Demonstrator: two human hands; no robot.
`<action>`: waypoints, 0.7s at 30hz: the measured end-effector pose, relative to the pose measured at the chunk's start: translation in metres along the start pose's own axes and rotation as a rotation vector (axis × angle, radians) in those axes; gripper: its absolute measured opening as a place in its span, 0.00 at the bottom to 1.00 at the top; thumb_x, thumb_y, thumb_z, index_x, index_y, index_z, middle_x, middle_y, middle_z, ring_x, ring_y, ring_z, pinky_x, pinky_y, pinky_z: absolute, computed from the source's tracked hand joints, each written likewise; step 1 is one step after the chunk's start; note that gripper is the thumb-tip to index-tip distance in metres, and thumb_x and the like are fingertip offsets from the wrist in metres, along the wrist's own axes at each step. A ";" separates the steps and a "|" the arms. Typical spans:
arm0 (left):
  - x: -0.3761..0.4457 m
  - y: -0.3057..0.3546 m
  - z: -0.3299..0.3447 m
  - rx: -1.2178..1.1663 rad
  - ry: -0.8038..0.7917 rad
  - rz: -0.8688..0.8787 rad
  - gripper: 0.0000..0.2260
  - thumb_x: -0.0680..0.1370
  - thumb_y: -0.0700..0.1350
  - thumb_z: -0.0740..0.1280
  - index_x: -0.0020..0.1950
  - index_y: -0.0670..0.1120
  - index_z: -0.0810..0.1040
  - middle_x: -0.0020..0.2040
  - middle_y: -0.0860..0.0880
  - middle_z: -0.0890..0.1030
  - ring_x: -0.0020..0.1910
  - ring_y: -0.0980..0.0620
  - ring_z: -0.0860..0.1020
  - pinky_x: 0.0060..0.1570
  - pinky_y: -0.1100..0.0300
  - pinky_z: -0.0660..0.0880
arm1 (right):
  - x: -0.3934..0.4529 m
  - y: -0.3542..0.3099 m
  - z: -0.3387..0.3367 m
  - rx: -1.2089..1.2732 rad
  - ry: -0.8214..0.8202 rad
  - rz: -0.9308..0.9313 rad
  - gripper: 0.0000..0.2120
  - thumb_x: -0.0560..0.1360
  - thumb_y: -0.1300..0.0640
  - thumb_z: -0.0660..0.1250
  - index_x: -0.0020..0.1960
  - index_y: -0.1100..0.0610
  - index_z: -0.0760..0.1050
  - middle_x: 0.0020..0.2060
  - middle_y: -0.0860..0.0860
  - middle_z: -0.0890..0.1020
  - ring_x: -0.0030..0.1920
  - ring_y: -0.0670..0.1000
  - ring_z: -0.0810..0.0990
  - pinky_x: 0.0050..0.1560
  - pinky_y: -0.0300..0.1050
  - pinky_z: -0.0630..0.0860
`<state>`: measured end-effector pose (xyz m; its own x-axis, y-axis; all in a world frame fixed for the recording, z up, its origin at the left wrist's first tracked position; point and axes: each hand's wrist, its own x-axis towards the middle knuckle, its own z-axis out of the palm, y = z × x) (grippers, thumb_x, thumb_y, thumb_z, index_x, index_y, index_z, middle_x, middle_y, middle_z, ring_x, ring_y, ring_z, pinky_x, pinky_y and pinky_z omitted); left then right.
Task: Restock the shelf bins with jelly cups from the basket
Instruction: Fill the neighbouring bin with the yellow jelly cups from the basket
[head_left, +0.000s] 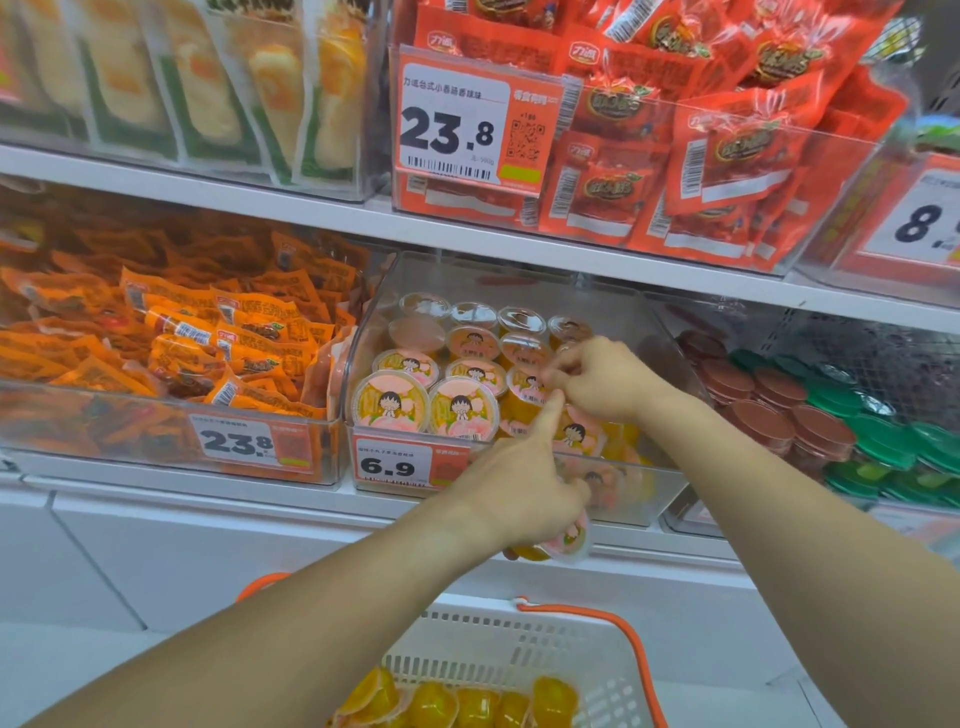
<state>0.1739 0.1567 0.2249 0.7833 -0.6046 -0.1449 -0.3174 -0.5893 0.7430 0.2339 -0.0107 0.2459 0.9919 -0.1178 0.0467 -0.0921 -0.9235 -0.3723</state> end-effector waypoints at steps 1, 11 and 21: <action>-0.001 0.001 0.001 0.004 0.003 0.003 0.39 0.79 0.51 0.63 0.79 0.63 0.38 0.31 0.53 0.77 0.28 0.56 0.74 0.22 0.64 0.74 | -0.002 0.002 -0.001 0.012 -0.025 -0.001 0.13 0.80 0.50 0.65 0.39 0.52 0.81 0.36 0.49 0.83 0.40 0.49 0.78 0.43 0.41 0.70; 0.003 -0.005 -0.006 -0.027 0.020 -0.003 0.36 0.79 0.49 0.63 0.79 0.65 0.43 0.37 0.56 0.79 0.29 0.58 0.77 0.25 0.62 0.76 | -0.061 0.027 -0.014 0.201 0.021 -0.148 0.09 0.70 0.50 0.78 0.50 0.48 0.84 0.43 0.44 0.85 0.38 0.40 0.82 0.44 0.37 0.79; -0.002 -0.007 -0.046 -0.217 0.244 -0.082 0.16 0.79 0.50 0.65 0.65 0.47 0.74 0.48 0.50 0.82 0.42 0.52 0.77 0.39 0.59 0.68 | -0.067 0.015 0.013 0.355 0.257 -0.103 0.03 0.73 0.54 0.76 0.45 0.51 0.84 0.36 0.47 0.84 0.34 0.42 0.81 0.36 0.33 0.77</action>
<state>0.1992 0.1866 0.2506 0.9146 -0.3985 -0.0689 -0.1472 -0.4866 0.8611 0.1675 -0.0117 0.2254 0.9363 -0.1606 0.3125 0.0859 -0.7579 -0.6467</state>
